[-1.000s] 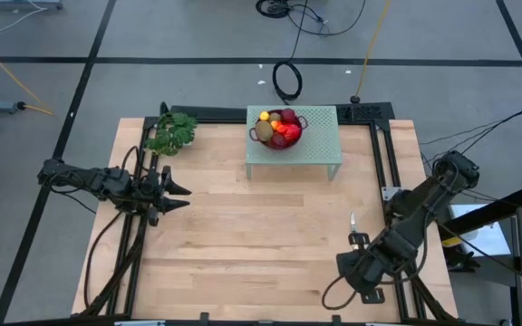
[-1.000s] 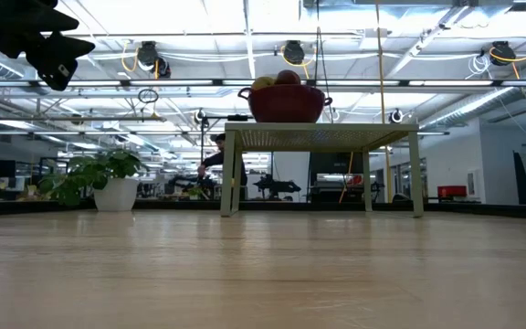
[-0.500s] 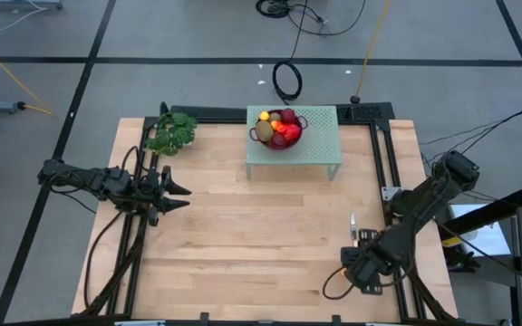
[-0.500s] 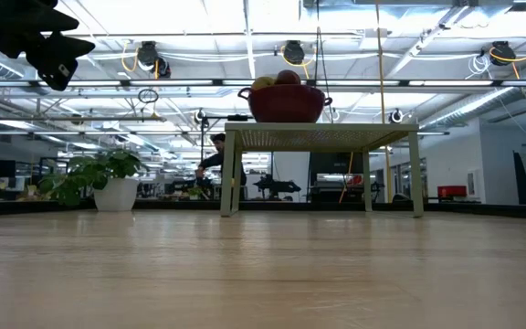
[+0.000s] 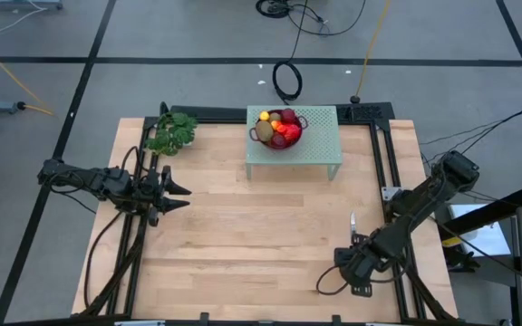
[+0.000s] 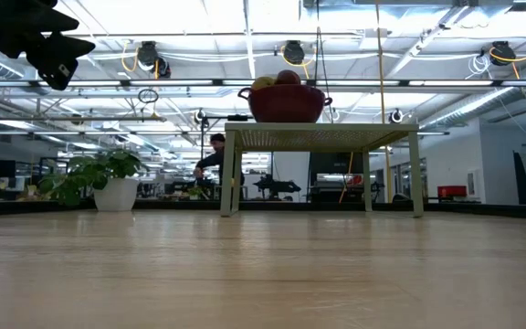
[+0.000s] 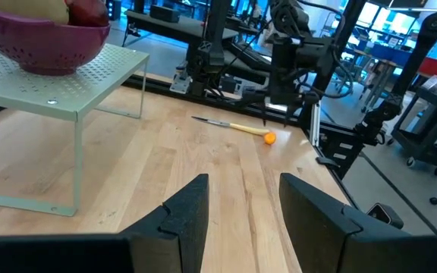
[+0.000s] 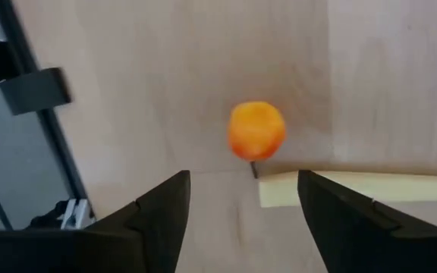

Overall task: Pick & Place Fruit
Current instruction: Put the pear in the violet strainer bowl on the shelf

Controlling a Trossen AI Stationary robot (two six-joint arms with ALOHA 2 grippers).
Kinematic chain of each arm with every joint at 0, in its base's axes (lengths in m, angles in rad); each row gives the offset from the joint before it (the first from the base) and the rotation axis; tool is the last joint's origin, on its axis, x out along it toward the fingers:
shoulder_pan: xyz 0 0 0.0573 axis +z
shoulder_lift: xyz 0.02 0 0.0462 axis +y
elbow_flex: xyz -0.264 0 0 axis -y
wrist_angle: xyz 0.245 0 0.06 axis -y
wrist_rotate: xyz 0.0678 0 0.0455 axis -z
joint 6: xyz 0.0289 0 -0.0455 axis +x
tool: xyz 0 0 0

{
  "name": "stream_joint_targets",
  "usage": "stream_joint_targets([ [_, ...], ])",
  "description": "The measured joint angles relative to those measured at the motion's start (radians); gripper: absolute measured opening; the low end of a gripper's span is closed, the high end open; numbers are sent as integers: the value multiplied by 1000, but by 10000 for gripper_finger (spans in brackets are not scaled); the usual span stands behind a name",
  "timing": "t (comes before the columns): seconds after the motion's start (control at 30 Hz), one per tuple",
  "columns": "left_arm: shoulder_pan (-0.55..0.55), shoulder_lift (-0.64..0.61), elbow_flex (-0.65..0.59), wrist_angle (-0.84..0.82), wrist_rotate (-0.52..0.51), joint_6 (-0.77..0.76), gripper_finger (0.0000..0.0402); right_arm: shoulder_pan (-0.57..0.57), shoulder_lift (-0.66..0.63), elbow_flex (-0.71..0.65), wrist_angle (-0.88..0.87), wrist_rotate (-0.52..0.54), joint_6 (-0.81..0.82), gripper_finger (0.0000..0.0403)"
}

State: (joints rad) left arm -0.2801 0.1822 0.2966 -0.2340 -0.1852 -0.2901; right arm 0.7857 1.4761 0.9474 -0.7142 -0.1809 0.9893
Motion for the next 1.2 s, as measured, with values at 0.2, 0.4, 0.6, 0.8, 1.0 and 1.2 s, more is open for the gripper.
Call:
stream_joint_targets([
  [0.2,0,0,0,0,0,0,161,-23,0,-44,65,-3,5,231],
  [0.4,0,0,0,0,0,0,161,-33,0,-95,193,-3,-3,231],
  [0.6,0,0,0,0,0,0,161,-33,0,-122,195,-3,-6,221],
  [0.8,0,0,0,0,0,-1,161,-32,0,-133,227,23,-7,211],
  [1.0,0,0,0,0,0,-1,161,-32,0,-133,225,53,-34,200],
  [1.2,0,0,0,0,0,-1,161,-32,0,-133,223,49,-60,184],
])
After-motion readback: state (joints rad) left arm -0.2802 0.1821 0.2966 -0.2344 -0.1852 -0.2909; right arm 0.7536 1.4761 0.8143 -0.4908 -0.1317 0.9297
